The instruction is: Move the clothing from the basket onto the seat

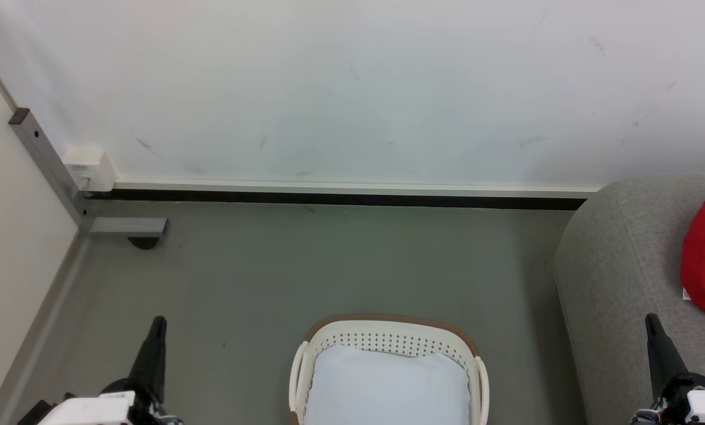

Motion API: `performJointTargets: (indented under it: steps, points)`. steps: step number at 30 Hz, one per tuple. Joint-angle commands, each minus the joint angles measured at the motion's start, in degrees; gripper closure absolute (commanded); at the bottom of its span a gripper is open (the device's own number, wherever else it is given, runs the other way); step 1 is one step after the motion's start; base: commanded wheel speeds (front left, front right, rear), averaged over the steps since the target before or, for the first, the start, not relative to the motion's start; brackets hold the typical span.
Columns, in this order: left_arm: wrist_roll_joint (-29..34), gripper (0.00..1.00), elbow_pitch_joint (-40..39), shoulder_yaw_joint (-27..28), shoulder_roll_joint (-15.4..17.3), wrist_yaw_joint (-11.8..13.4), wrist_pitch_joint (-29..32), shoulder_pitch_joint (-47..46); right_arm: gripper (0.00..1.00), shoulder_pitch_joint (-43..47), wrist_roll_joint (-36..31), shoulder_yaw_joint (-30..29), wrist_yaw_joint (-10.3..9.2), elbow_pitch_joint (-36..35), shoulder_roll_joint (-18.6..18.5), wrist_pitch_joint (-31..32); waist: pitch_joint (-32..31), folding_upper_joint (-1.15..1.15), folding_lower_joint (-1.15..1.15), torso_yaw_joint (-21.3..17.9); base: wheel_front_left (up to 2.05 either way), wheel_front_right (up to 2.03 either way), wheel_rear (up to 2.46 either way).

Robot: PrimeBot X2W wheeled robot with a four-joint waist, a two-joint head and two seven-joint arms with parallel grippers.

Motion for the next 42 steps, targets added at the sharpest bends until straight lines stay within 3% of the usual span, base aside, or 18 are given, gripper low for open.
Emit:
performJointTargets:
  steps: [1,42]
  points:
    - [-0.8,1.00,-0.2,0.1,0.1,0.1,0.2,-0.5,1.00,-0.7,-0.4,-0.3,-0.12,0.1,0.1,0.0,0.0,0.00,0.00,0.0,0.00,0.00,0.00]
    - [-0.8,1.00,-0.2,0.1,0.1,0.1,0.2,-0.5,1.00,-0.7,-0.6,-0.4,-0.12,0.1,0.1,0.2,0.0,0.00,0.00,0.0,0.00,0.00,0.00]
